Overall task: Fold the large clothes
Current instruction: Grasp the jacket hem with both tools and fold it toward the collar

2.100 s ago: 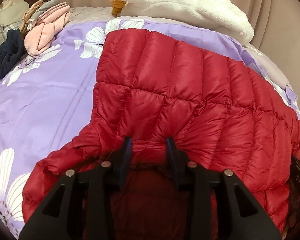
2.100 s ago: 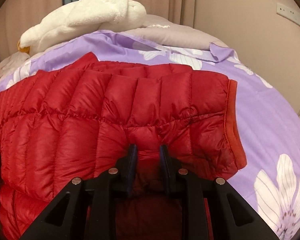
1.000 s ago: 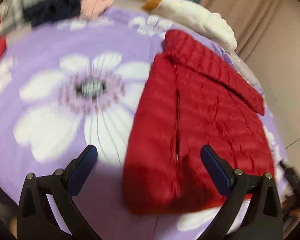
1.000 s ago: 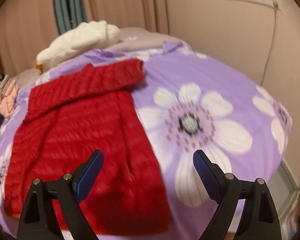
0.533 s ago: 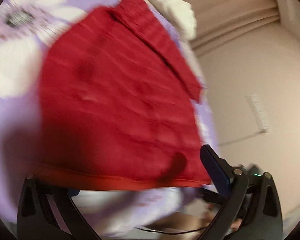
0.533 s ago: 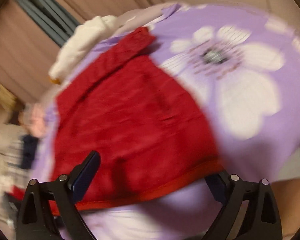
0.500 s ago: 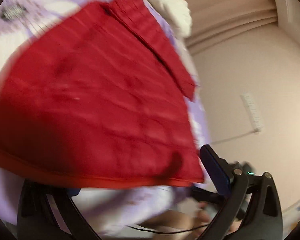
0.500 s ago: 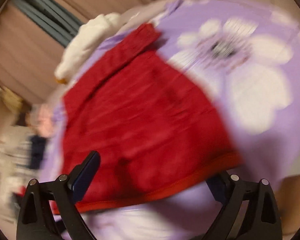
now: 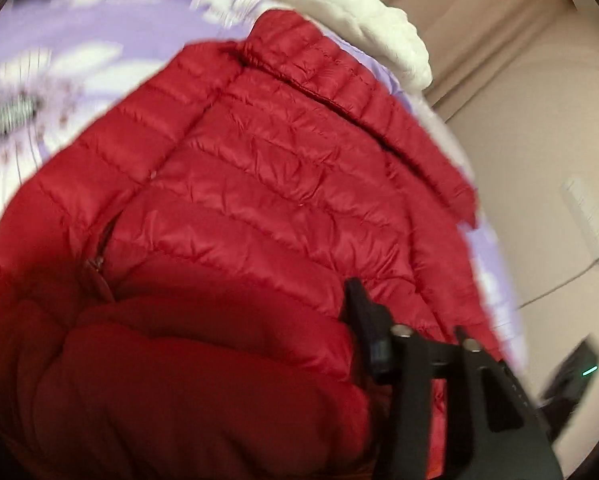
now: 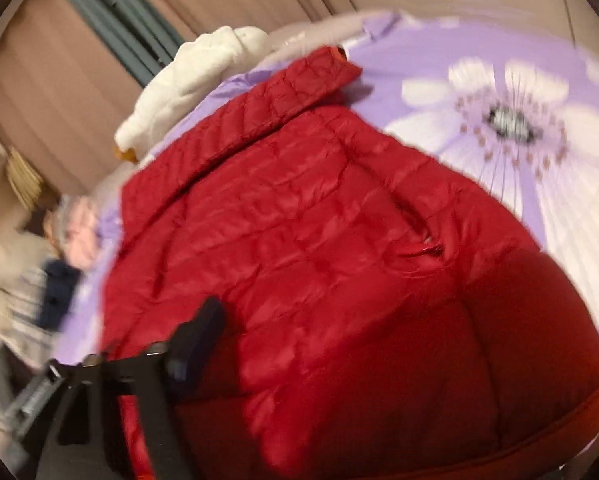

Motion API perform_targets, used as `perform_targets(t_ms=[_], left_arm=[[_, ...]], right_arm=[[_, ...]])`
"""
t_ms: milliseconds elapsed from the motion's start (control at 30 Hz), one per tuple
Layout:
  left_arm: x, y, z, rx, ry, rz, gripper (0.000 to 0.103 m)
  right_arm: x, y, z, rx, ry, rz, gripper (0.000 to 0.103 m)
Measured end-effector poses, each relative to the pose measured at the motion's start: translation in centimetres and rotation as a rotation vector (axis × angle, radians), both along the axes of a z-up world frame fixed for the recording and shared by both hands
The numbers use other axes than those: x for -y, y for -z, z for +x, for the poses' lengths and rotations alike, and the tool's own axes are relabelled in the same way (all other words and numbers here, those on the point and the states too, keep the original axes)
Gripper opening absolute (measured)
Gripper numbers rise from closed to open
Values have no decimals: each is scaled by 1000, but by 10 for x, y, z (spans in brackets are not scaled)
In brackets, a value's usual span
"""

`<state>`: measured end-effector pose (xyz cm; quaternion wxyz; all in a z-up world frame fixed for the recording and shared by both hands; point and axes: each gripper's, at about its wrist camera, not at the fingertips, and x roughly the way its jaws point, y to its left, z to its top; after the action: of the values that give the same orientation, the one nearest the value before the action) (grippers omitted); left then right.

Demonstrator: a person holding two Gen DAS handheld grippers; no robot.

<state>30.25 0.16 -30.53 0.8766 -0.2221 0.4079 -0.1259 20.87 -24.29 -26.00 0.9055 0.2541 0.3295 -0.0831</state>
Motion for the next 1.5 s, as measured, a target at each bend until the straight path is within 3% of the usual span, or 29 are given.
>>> perform_targets(t_ms=[100, 200, 367, 500, 600, 800, 1000, 1233, 1367, 1500], left_arm=[[12, 1, -5, 53, -20, 103, 36], [16, 2, -1, 67, -44, 132, 33], [4, -1, -8, 86, -50, 177, 27], [12, -21, -27, 170, -38, 312, 16], [11, -46, -45, 262, -29, 349, 14], [4, -105, -84, 430, -50, 350, 14], [-11, -144, -122, 505, -54, 302, 15], [-7, -151, -144, 597, -62, 370, 15], [-8, -147, -127, 552, -64, 366, 16], [1, -149, -103, 577, -63, 405, 18]], right_arm=[[0, 3, 0, 6, 16, -85, 43], [4, 4, 3, 0, 23, -84, 29], [1, 3, 5, -8, 10, -120, 24], [-1, -8, 1, -11, -14, -121, 15], [2, -24, -10, 29, -8, -88, 13], [-4, -91, -54, 207, -28, -147, 12], [-7, -134, -93, 313, -35, -138, 12], [-15, -152, -106, 366, -36, -178, 12], [-16, -147, -88, 332, -37, -194, 12], [-13, -148, -72, 332, -43, -213, 12]])
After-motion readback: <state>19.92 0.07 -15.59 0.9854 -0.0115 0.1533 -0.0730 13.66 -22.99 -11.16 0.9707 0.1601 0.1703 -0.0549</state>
